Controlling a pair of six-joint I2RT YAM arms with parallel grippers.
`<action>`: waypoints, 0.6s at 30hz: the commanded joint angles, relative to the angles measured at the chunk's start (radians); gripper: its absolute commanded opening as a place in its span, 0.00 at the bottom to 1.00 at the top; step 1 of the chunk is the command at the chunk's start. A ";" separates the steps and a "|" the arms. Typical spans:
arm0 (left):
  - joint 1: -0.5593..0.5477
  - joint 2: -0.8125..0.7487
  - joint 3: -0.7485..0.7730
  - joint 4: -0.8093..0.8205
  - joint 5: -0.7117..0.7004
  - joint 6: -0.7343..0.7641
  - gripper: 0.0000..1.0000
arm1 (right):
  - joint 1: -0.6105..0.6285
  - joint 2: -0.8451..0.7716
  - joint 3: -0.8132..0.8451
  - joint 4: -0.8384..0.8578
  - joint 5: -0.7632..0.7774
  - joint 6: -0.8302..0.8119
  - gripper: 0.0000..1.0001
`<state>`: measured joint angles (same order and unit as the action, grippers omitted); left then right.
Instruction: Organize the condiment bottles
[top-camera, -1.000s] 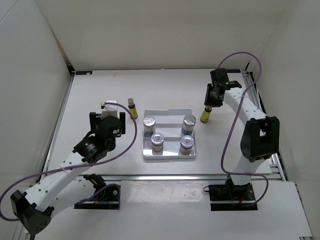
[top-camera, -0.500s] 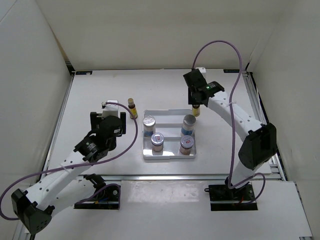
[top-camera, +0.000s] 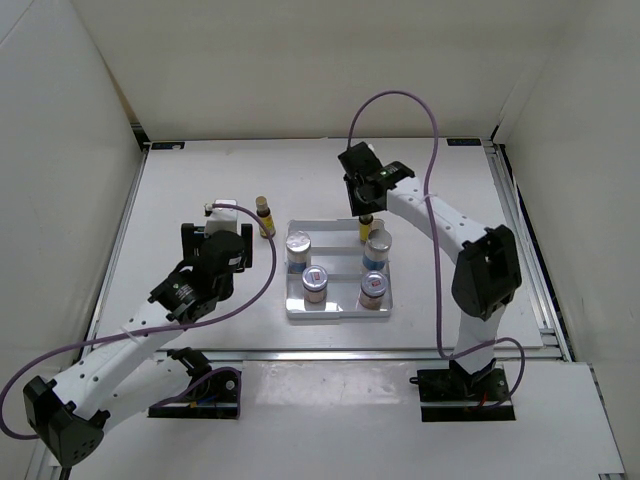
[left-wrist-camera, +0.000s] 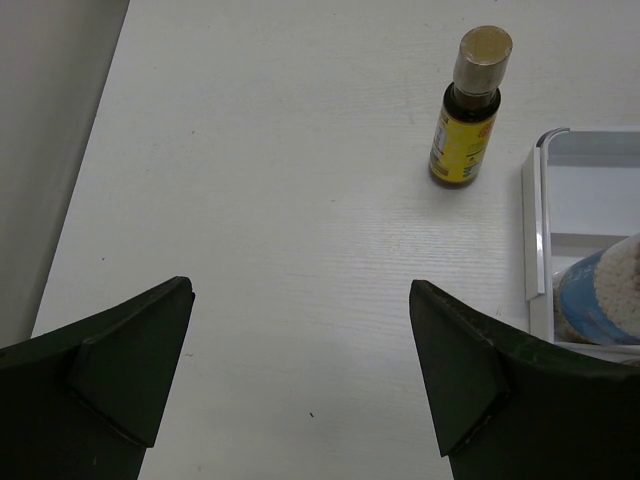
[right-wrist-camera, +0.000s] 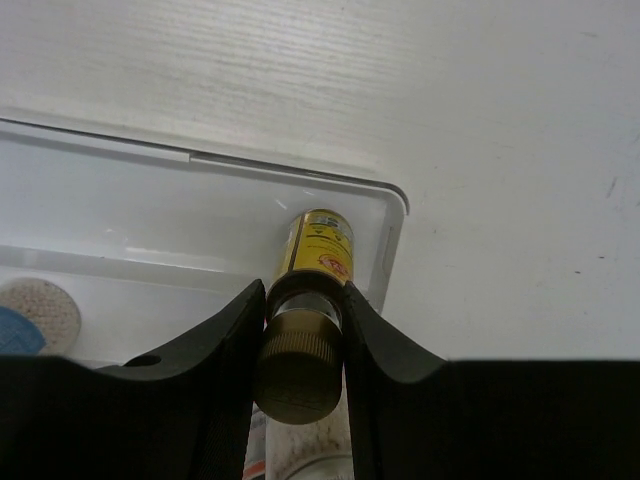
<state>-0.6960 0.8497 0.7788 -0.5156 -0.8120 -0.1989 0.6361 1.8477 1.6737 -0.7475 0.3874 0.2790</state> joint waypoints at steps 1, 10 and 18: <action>-0.003 -0.005 0.027 0.008 -0.010 0.003 1.00 | -0.001 0.030 0.038 0.027 -0.039 -0.032 0.00; -0.003 -0.014 0.027 0.008 -0.019 0.003 1.00 | -0.001 0.053 -0.015 0.059 -0.039 -0.012 0.28; -0.003 -0.014 0.027 0.008 -0.019 0.003 1.00 | -0.001 -0.073 -0.071 0.077 0.014 -0.001 0.85</action>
<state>-0.6960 0.8501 0.7788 -0.5152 -0.8124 -0.1989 0.6353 1.8679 1.6035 -0.6888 0.3676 0.2771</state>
